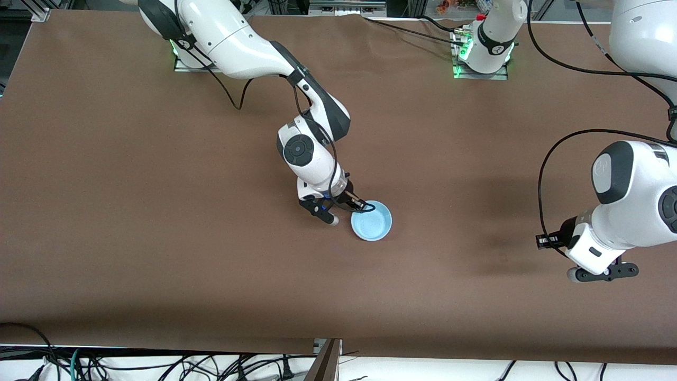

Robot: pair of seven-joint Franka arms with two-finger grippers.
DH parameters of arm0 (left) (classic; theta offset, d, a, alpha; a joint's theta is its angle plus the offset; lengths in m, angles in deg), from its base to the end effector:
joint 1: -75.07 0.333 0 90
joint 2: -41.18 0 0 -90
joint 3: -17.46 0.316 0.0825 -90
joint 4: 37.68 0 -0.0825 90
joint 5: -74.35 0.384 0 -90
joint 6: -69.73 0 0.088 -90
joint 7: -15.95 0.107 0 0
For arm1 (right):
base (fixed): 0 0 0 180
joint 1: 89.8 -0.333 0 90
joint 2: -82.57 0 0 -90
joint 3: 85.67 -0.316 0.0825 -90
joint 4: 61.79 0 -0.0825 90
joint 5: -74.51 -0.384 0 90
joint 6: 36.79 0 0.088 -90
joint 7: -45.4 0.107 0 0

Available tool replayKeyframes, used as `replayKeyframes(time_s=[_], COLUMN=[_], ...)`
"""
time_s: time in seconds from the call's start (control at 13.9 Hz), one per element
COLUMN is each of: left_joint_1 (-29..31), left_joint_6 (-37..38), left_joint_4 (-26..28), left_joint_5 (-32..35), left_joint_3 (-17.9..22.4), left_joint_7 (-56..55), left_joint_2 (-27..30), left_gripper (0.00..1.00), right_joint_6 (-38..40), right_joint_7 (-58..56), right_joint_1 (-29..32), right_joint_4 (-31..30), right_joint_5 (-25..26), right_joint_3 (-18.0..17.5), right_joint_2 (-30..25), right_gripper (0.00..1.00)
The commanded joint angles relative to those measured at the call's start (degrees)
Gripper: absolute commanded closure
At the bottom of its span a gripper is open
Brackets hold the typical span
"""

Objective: Stack pink and blue bowls on white bowl

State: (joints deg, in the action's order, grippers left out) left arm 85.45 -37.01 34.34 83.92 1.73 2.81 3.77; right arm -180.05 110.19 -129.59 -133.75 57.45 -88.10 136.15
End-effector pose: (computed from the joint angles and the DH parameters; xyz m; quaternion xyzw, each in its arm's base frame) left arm 0.7297 -0.0068 0.3845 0.9975 0.0689 -0.0124 0.0014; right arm 0.5853 0.5155 0.2231 -0.9329 0.3032 0.0073 0.1942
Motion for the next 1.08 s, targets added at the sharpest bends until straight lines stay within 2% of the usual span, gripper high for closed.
replayKeyframes(time_s=[0.0,0.07,0.14,0.22,0.36,0.57,0.72,1.0], left_joint_1=[0.34,0.26,0.26,0.26,0.08,0.08,-0.01,-0.01], left_joint_6=[-0.49,-0.49,-0.49,-0.49,-0.49,-0.49,-0.49,-0.49], left_joint_4=[0.4,0.4,0.31,0.31,0.31,0.31,0.31,0.31], left_joint_5=[0.27,0.27,0.27,0.27,0.27,0.27,0.27,0.27], left_joint_3=[-0.27,-0.27,-0.27,-0.27,-0.27,-0.27,-0.27,-0.27], left_joint_7=[1.19,1.1,1.1,1.1,1.1,1.1,1.1,1.19], left_joint_2=[0.23,0.23,0.14,0.14,0.14,0.14,0.14,0.14], left_gripper=[0.58,0.57,0.47,0.42,0.28,0.27,0.24,0.2], right_joint_6=[5.06,11.01,17.17,22.8,30.64,41.1,47.78,60.27], right_joint_7=[-0.71,-1.93,-5.08,-9.98,-17.55,-29.59,-40.82,-59.48], right_joint_1=[0.68,1.29,2.78,4.71,7.7,10.6,13.32,24.13], right_joint_4=[2.61,4.79,6.29,6.65,6.66,6.66,6.66,6.31], right_joint_5=[0.01,0.1,0.28,0.28,0.8,4.4,4.67,4.94], right_joint_3=[0.23,0.84,0.76,0.76,1.02,3.74,5.94,5.95], right_joint_2=[-0.49,-1.45,-3.11,-4.87,-8.21,-12.43,-14.63,-21.31], right_gripper=[0.0,0.0,0.0,0.0,0.0,0.0,0.0,0.0])
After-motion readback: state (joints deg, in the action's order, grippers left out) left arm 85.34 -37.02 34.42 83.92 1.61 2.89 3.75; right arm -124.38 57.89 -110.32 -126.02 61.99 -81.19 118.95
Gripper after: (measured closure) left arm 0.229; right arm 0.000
